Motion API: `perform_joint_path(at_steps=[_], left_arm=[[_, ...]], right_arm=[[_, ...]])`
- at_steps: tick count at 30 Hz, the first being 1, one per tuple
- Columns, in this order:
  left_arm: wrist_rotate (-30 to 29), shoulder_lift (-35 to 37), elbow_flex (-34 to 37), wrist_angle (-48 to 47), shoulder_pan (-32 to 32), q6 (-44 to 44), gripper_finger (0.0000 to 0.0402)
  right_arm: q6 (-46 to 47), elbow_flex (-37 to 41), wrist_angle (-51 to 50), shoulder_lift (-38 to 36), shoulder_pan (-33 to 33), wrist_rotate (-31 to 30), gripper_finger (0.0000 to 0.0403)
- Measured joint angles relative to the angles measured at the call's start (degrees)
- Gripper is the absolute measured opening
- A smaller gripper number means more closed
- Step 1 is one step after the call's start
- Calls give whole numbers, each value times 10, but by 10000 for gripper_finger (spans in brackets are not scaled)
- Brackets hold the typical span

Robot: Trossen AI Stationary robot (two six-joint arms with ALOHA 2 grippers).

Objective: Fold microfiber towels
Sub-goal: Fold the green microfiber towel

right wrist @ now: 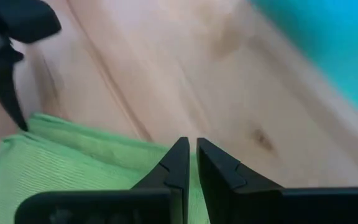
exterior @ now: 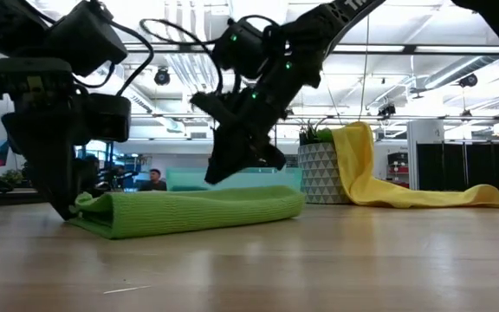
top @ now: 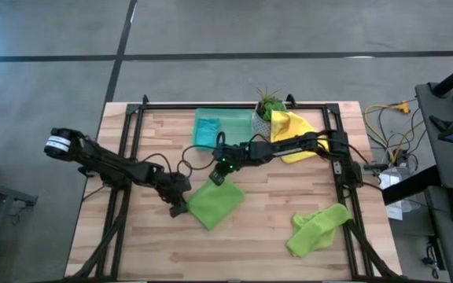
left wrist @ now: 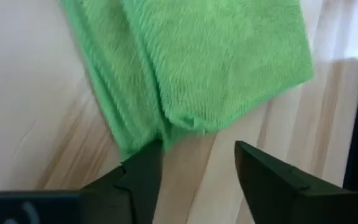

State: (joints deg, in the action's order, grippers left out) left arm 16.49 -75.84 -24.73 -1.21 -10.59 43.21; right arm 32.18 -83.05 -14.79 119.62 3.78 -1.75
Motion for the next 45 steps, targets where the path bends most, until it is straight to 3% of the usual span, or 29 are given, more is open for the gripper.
perform_joint_path(at_steps=[9,15,20,26,31,35,39,45], left_arm=[[15,111,0,-111,1,26,198],[-5,158,0,-38,6,45,195],[5,93,-1,71,62,30,141],[94,-64,-33,214,136,-28,15],[103,-181,-119,213,152,-72,11],[65,-233,-177,212,154,-91,2],[-3,-242,-211,164,154,-103,1],[-48,-238,-219,72,155,-139,0]], right_arm=[[-37,8,-46,-84,-23,-52,27],[-30,66,-53,-153,-66,-72,27],[33,148,-46,-207,-117,-90,27],[143,248,9,-257,-178,-133,27],[201,290,32,-277,-214,-134,27],[219,294,32,-283,-230,-134,27],[229,288,32,-284,-239,-134,27],[216,277,31,-284,-240,-140,27]])
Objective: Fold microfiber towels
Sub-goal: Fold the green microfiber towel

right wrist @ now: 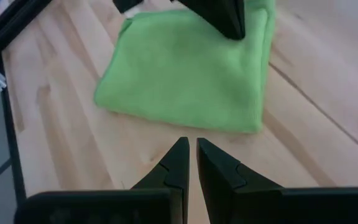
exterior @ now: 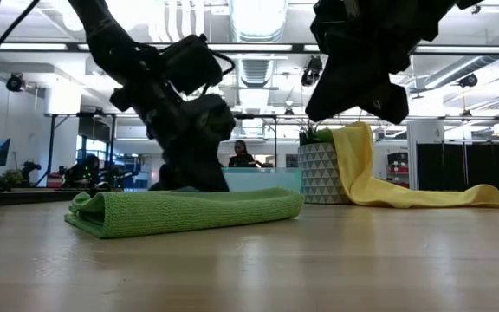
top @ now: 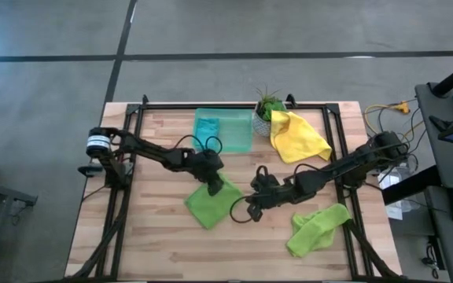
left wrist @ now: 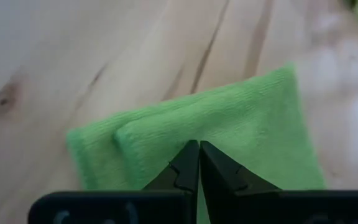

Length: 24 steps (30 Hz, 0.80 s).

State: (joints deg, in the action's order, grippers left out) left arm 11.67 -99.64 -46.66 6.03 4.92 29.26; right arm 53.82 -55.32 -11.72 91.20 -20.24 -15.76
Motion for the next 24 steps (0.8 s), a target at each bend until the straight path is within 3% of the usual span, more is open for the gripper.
perform_joint_path(at_steps=[4,9,12,24], left_arm=[[-34,4,3,-37,2,3,0],[-70,16,3,-60,3,3,0],[-78,18,2,-71,3,4,0],[-124,22,-4,-118,3,54,0]], right_arm=[[-16,-1,19,0,5,-8,27],[-31,20,152,35,24,49,27],[-24,12,211,81,32,52,27],[-28,-167,222,286,37,52,27]])
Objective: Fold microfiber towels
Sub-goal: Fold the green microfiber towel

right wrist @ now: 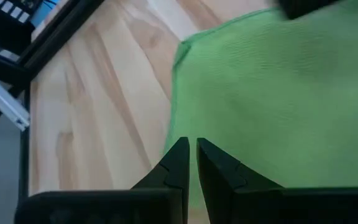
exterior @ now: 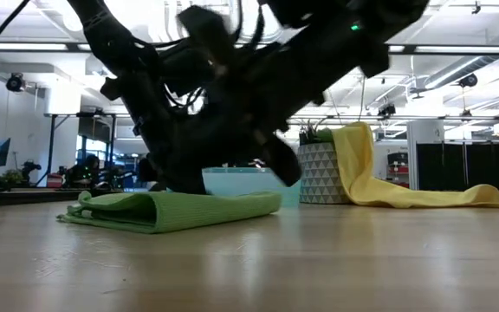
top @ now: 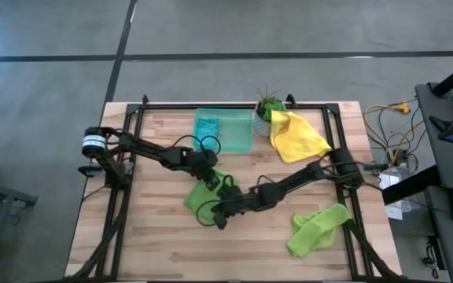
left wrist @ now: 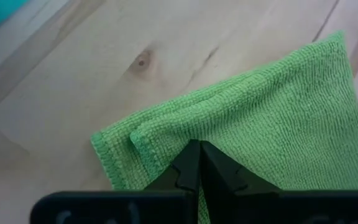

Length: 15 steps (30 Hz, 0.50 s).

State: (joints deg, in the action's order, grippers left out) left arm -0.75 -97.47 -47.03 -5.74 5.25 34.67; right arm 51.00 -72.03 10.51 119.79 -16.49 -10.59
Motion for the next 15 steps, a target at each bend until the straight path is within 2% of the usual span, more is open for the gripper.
perform_joint_path(at_steps=[2,6,15], left_arm=[[-4,1,0,-8,0,8,0],[-14,8,3,-19,0,10,0],[-26,36,7,-77,0,10,0]], right_arm=[[0,-32,-13,26,0,3,27],[-1,-67,-102,49,-1,33,27],[-3,-48,-144,32,-10,72,27]])
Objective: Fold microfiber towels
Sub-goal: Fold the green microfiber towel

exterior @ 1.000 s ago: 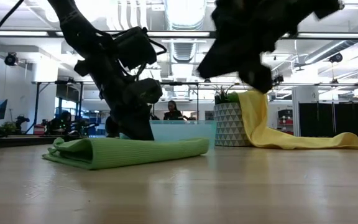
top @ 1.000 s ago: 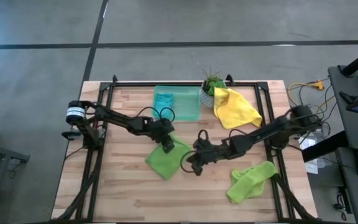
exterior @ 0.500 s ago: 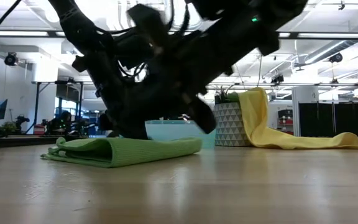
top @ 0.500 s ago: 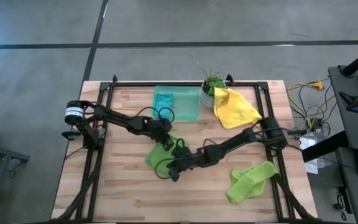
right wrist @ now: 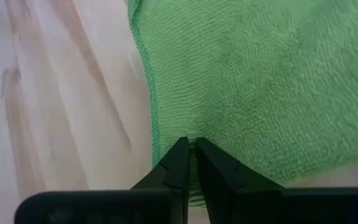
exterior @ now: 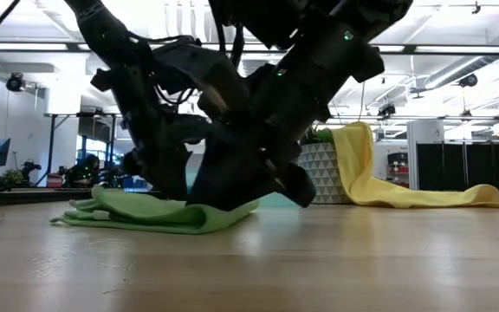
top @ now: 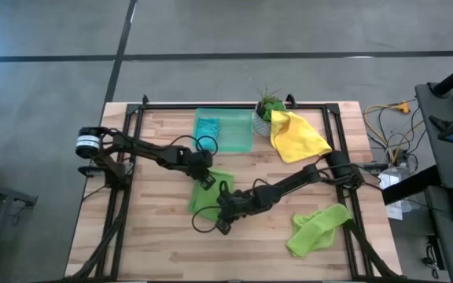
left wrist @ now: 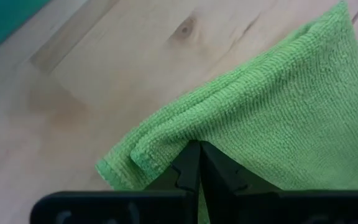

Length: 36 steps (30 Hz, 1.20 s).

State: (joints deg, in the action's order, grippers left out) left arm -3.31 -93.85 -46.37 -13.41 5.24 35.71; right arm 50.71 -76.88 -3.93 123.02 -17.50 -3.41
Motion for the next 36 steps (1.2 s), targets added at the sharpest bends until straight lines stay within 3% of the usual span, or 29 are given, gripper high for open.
perform_joint_path(at_steps=[9,16,20,25,29,32,36], left_arm=[[-2,48,0,-35,-16,14,0],[24,145,8,-56,-38,-15,0],[71,186,38,-62,-77,-29,0],[80,228,120,-49,-164,62,0],[60,269,210,72,-244,178,0],[35,292,271,198,-271,255,0],[30,301,321,345,-272,270,0]], right_arm=[[-35,14,-73,-45,-10,26,27],[-83,24,-120,-133,-17,17,27],[-107,53,-147,-187,-28,-6,27],[-54,144,-125,-259,-47,-13,27],[39,237,-35,-310,-69,-37,27],[101,286,53,-326,-72,-41,27],[112,309,150,-318,-68,-44,27]])
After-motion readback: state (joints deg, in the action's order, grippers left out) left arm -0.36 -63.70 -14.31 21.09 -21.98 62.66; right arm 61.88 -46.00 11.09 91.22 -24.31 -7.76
